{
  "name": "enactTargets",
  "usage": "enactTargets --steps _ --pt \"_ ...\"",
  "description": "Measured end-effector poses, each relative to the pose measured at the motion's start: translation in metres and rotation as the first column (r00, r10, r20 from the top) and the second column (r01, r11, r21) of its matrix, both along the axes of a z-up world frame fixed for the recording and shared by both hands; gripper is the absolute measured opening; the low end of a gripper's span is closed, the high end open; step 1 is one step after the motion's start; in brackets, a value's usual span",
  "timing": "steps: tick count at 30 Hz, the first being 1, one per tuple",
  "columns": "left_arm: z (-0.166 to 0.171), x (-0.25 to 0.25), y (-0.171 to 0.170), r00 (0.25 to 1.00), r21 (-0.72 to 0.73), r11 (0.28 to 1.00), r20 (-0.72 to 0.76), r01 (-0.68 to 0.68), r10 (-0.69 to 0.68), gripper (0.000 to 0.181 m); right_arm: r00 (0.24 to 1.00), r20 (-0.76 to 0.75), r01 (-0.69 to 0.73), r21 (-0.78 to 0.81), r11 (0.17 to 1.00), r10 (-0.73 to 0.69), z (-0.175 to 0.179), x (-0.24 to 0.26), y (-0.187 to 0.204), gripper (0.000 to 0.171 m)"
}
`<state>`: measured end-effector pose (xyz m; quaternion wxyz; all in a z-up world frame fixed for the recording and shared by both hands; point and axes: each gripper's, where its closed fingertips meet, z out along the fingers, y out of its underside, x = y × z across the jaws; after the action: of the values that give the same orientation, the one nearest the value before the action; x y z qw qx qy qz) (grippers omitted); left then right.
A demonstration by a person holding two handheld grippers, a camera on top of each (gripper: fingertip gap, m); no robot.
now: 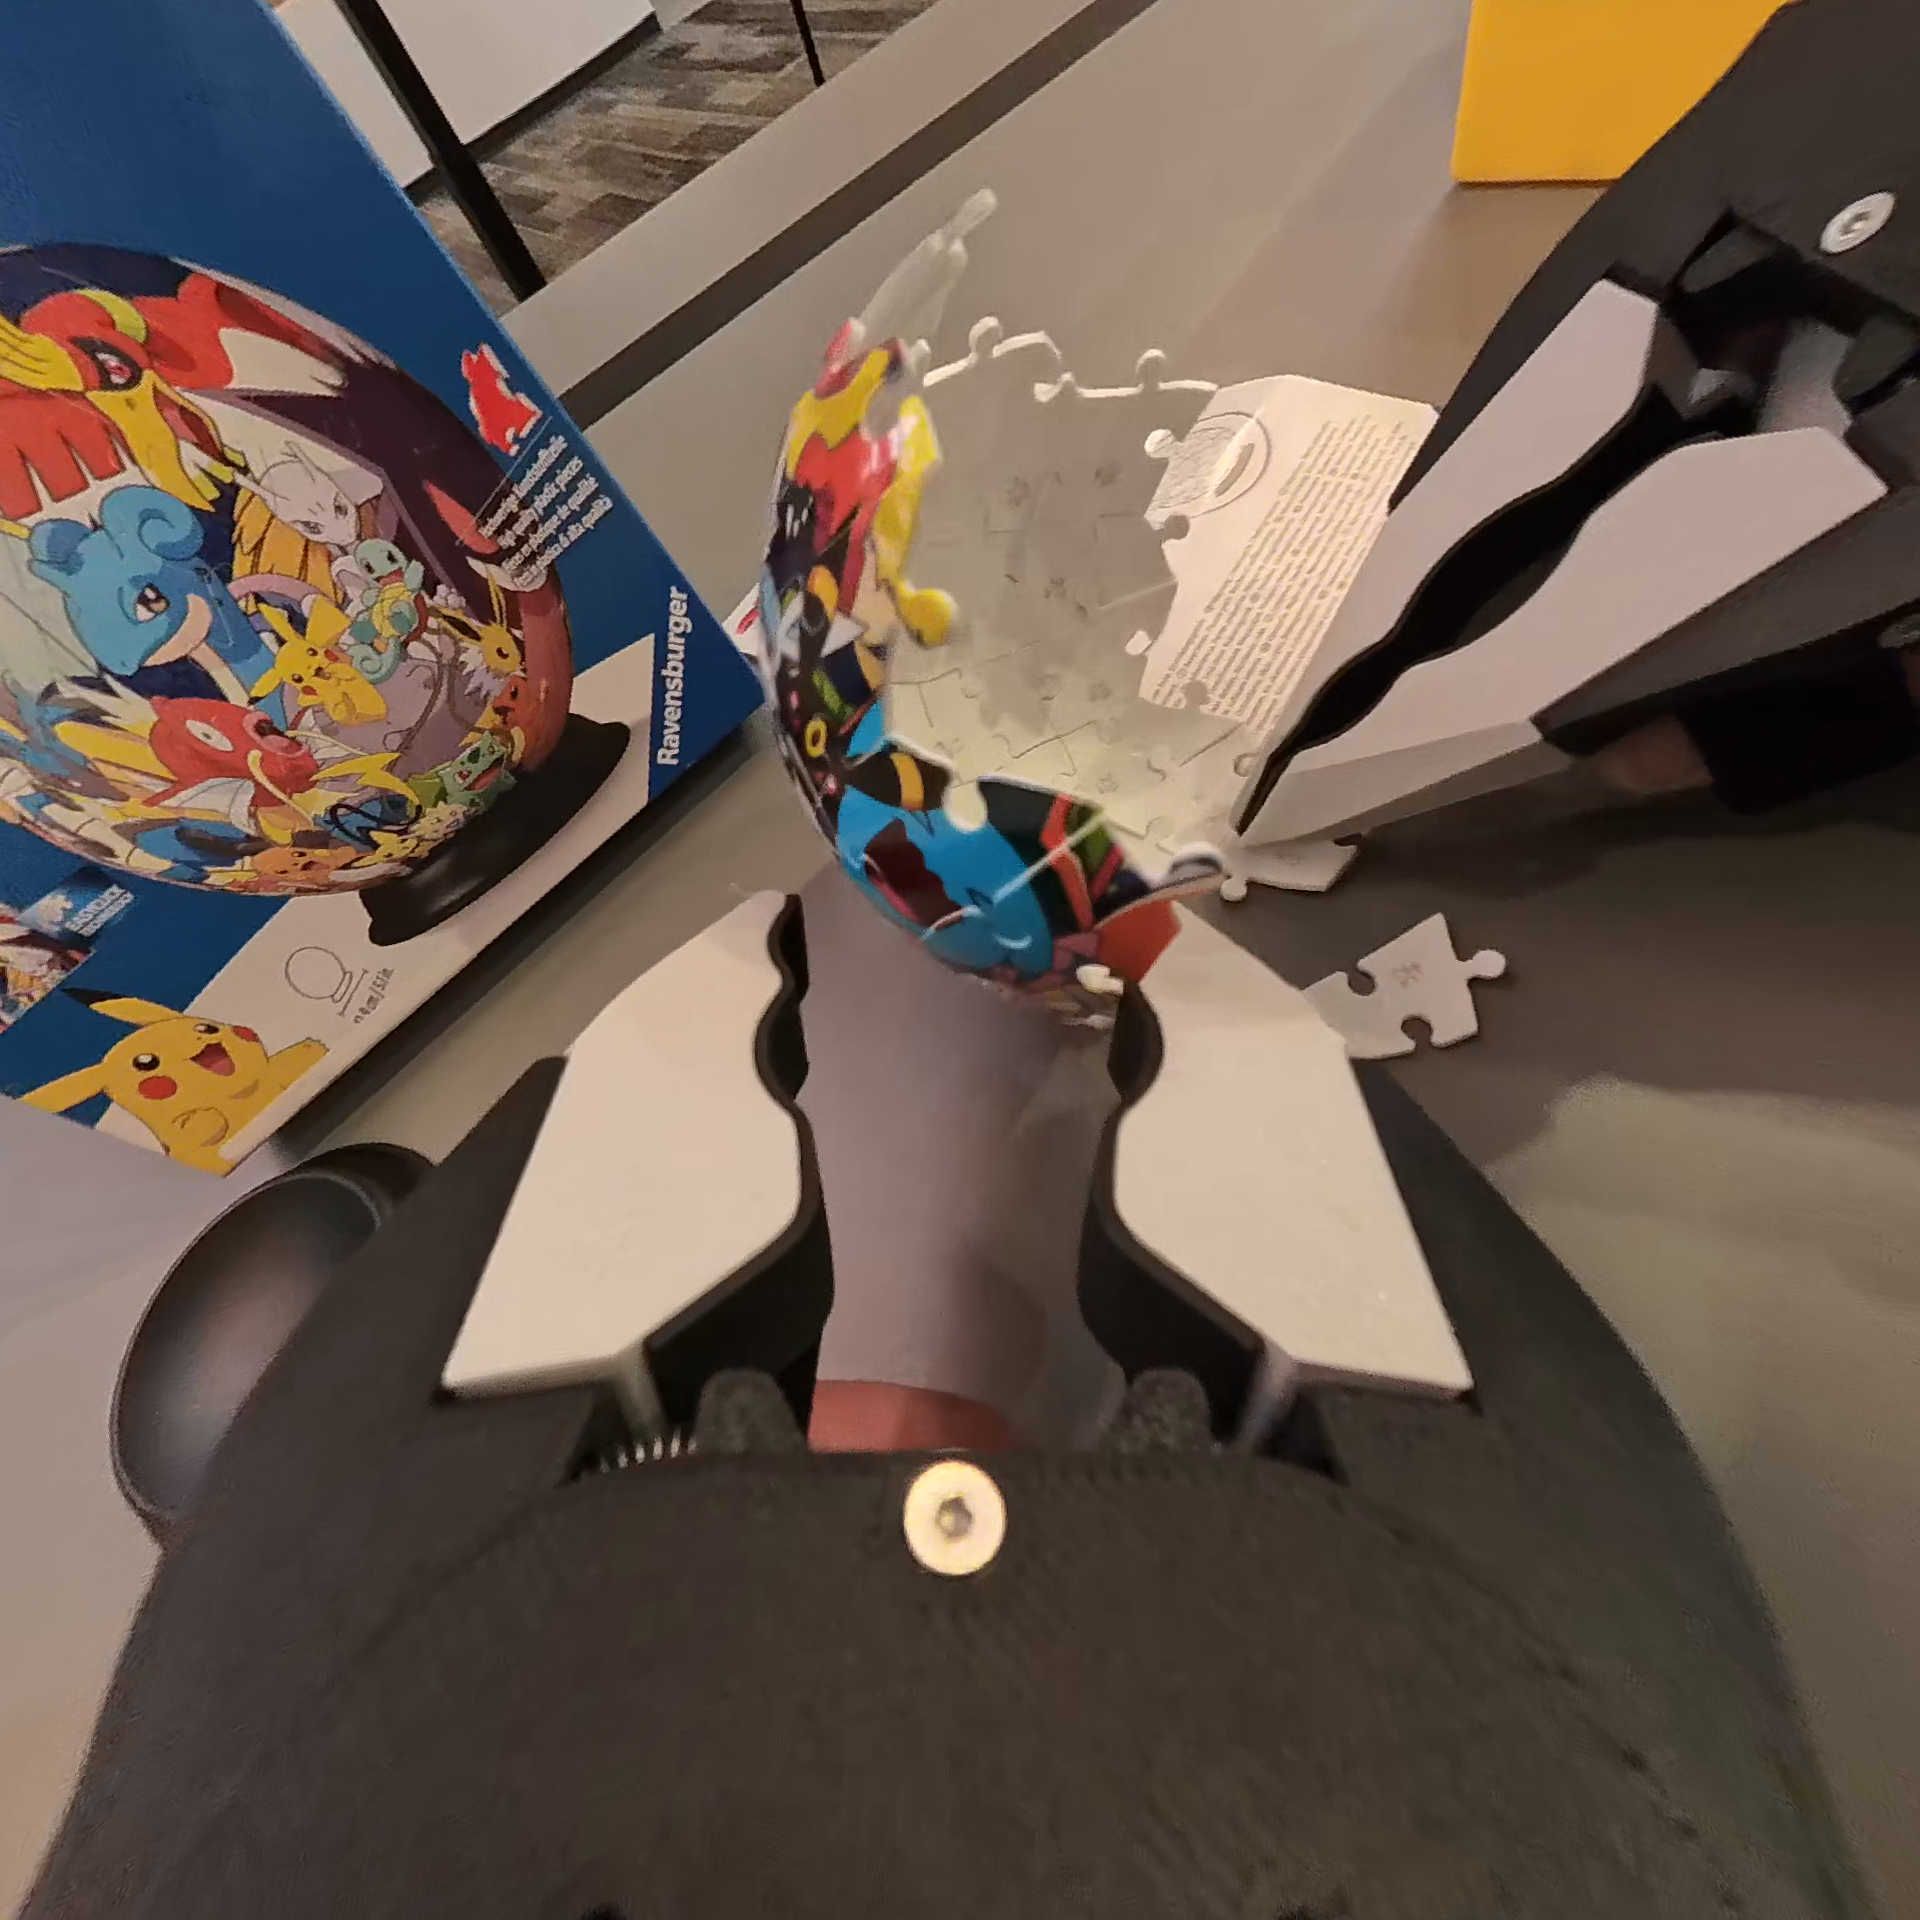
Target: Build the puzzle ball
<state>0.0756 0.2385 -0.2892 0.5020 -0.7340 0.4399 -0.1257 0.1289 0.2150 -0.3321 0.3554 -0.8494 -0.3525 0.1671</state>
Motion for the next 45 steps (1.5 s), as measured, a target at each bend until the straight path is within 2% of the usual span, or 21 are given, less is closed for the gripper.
enactTargets --steps 12,27,36,45 --pt "-0.002 0.009 -0.01 0.995 -0.071 0.993 0.03 0.093 -0.091 0.057 0.996 -0.082 0.017 -0.095 0.995 -0.025 -0.001 0.0 -0.001 0.0" --pt "-0.001 0.006 -0.018 0.984 -0.124 0.977 0.055 0.176 -0.17 0.06 0.999 -0.027 -0.029 -0.087 0.996 0.026 0.006 0.011 0.003 0.0" --pt "0.003 0.006 -0.023 0.973 -0.133 0.964 0.067 0.229 -0.221 0.062 0.997 -0.08 -0.012 -0.069 0.998 0.007 0.021 0.018 0.008 0.0" --pt "0.006 -0.003 -0.015 0.971 -0.155 0.961 0.11 0.229 -0.214 0.064 0.992 -0.121 0.016 -0.039 0.999 -0.021 0.042 0.03 0.007 0.0"
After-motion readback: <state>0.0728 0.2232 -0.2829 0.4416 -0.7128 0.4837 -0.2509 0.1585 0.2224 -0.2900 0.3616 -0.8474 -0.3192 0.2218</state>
